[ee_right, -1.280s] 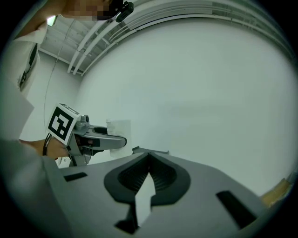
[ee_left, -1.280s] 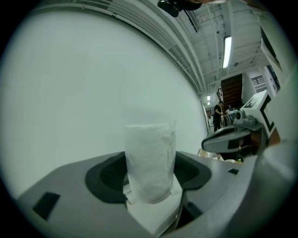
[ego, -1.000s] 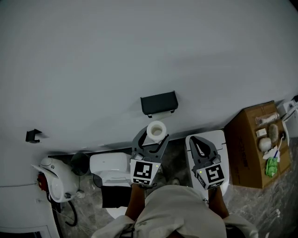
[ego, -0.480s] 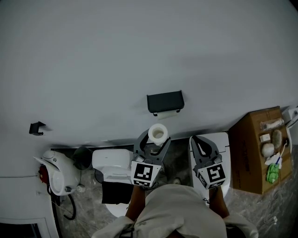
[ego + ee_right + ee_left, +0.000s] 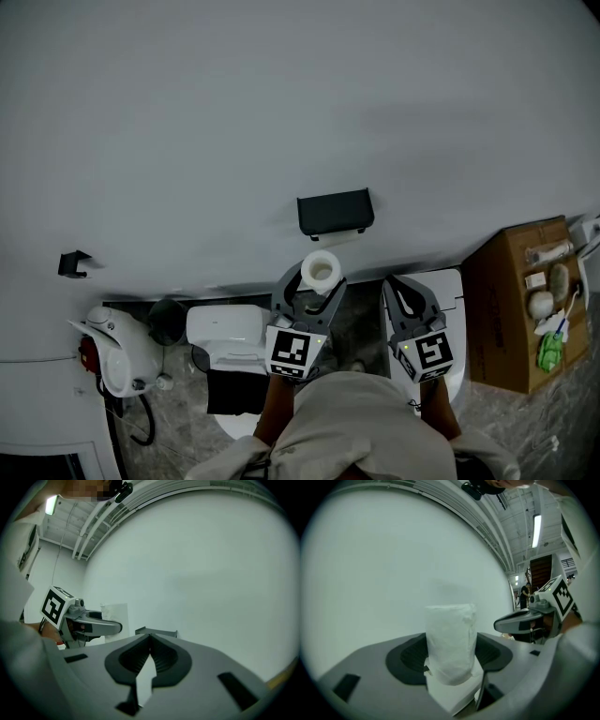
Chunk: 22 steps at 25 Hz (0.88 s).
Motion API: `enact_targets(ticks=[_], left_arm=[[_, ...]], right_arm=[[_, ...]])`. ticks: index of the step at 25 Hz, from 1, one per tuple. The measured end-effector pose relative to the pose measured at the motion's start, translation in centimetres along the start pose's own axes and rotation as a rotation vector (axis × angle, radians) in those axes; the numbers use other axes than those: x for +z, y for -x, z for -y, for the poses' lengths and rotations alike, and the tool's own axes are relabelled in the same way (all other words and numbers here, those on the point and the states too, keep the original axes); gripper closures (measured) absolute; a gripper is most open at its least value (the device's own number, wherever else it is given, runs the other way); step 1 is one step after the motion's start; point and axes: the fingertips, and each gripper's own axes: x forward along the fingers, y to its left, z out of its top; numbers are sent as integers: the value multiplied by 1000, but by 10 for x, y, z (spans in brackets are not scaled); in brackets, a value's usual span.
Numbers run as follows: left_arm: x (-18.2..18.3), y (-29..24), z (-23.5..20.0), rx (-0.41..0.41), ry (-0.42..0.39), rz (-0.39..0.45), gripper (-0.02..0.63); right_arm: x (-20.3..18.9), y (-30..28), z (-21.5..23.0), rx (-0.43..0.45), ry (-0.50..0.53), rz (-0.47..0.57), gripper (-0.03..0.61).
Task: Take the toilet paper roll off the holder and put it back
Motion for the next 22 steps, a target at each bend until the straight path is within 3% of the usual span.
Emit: enact_targets(ticks=[22], left_arm=[[15, -57, -35, -118, -22, 33, 302]], right_arm=[[8, -44, 23, -107, -25, -18, 581]])
